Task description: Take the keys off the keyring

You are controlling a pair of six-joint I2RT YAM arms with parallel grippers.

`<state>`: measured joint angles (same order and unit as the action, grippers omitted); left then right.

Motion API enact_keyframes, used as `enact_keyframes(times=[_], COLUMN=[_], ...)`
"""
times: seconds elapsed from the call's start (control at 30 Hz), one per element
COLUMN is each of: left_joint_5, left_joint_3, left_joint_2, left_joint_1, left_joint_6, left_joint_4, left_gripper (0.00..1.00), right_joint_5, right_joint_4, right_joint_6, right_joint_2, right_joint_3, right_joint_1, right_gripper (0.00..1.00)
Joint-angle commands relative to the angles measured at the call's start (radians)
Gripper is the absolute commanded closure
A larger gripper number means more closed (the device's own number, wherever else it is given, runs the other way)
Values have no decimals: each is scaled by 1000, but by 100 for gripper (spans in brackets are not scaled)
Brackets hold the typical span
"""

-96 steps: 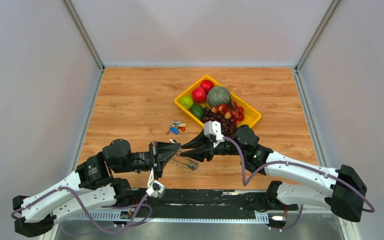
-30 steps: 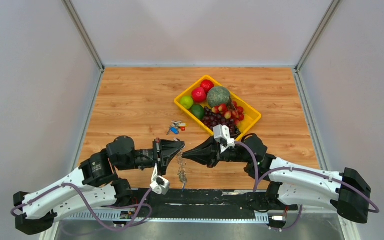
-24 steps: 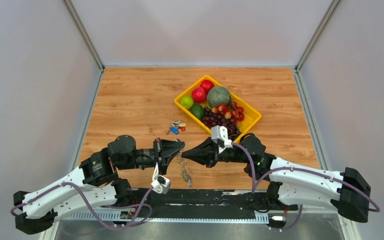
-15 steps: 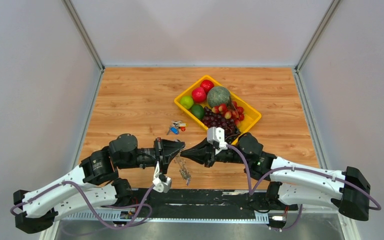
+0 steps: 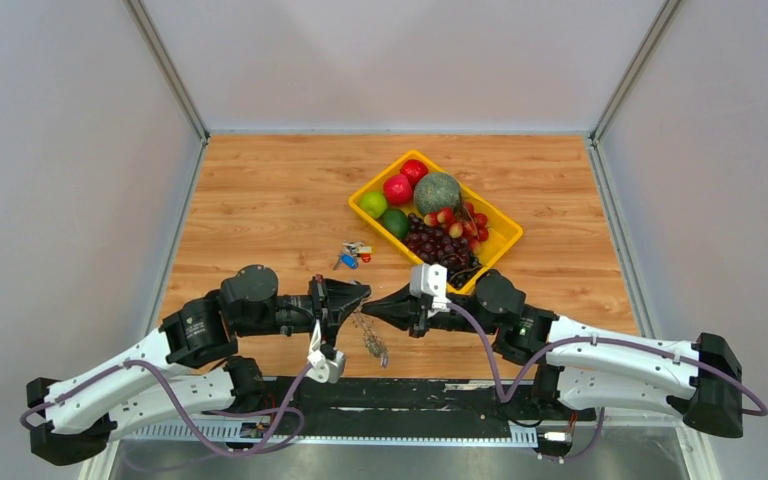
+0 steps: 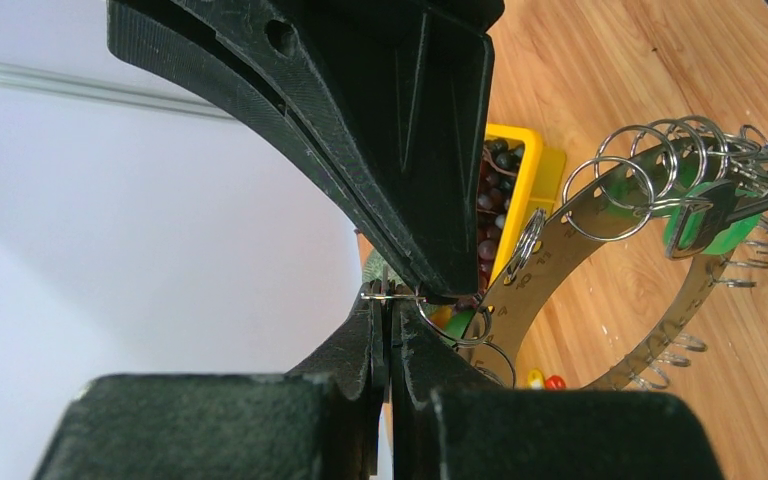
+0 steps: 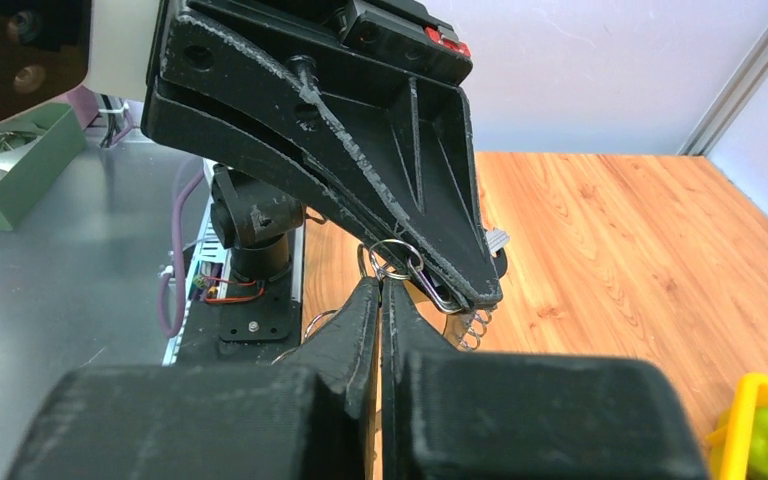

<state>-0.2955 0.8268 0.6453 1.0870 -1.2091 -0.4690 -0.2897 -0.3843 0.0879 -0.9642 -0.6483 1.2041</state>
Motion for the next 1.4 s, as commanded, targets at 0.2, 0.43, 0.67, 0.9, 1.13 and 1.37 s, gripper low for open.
enact_keyframes(times=[0.2, 0.43, 0.67, 0.9, 1.13, 1.37], left_joint_5=[0, 17, 27, 40, 23, -32], left_joint_3=[49, 82, 141, 244, 291, 298], left_joint_2=[50, 83, 150, 244, 300, 340], left_joint_1=[2, 2, 2, 2, 2, 3], left_joint_6=[91, 231, 413, 566, 671, 707], left_joint_4=[59, 49, -6, -118, -164, -173], left_gripper=[100, 100, 100, 100, 100, 100], right_joint_5=[16, 91, 164, 213, 270, 290], right_joint_4=[-4, 75, 147, 191, 200, 183], right_joint_6=[125, 230, 305, 349, 370, 393], right_joint_2=[21, 21, 28, 36, 47, 63], right_joint_3=[-76, -114, -137, -151, -144, -131], right_joint_1=[89, 138, 164, 169, 169, 169], right_gripper=[100, 100, 100, 100, 100, 100])
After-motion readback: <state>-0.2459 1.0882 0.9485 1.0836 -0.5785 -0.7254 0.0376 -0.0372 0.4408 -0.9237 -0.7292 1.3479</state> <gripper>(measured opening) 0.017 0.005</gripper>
